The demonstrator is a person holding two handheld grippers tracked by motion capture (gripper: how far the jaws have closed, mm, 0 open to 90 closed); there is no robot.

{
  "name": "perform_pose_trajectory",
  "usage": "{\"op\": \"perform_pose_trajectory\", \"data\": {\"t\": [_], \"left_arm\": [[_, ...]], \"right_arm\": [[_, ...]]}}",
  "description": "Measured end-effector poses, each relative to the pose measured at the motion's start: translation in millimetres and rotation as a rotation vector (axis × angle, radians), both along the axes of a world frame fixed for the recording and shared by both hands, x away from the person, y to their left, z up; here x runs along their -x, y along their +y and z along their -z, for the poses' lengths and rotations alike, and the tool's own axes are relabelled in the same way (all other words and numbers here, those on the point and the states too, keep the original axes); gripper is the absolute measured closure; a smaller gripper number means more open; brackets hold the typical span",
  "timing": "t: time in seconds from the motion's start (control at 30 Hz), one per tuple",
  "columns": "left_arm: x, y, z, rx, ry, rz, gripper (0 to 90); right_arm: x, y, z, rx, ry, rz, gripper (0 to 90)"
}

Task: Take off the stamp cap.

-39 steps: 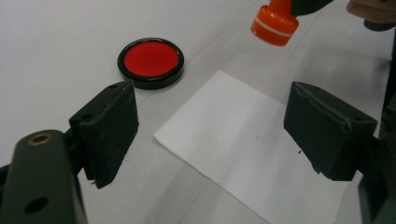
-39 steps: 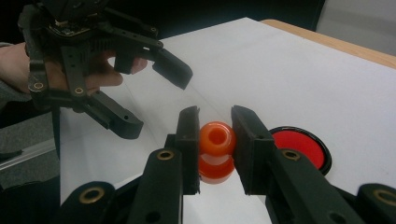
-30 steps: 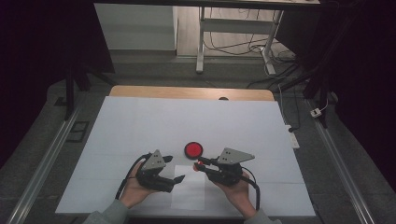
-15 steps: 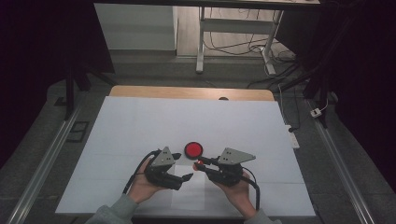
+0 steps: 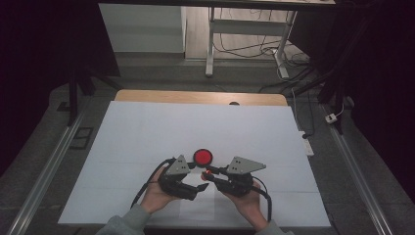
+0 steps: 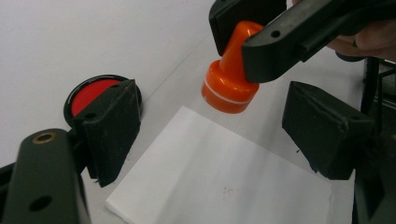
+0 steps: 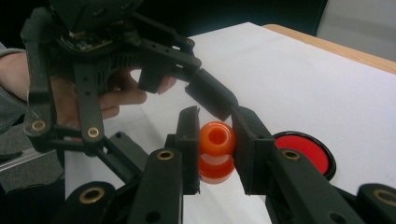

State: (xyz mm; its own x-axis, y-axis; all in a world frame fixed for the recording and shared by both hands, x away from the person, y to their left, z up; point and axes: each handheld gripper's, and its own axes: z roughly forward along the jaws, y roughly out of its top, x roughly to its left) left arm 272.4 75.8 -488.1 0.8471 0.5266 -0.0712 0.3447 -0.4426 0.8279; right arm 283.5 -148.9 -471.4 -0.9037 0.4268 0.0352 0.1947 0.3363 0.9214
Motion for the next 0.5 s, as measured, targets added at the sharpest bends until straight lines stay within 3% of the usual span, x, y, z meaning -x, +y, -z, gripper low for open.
{"op": "perform_pose_trajectory", "data": {"t": [0.5], "left_arm": [[0.9, -8.7, 6.8, -0.033, -0.007, 0.012, 26.0]], "right_arm": [[0.0, 0.4, 1.7, 0.003, 0.007, 0.000, 72.0]]}}
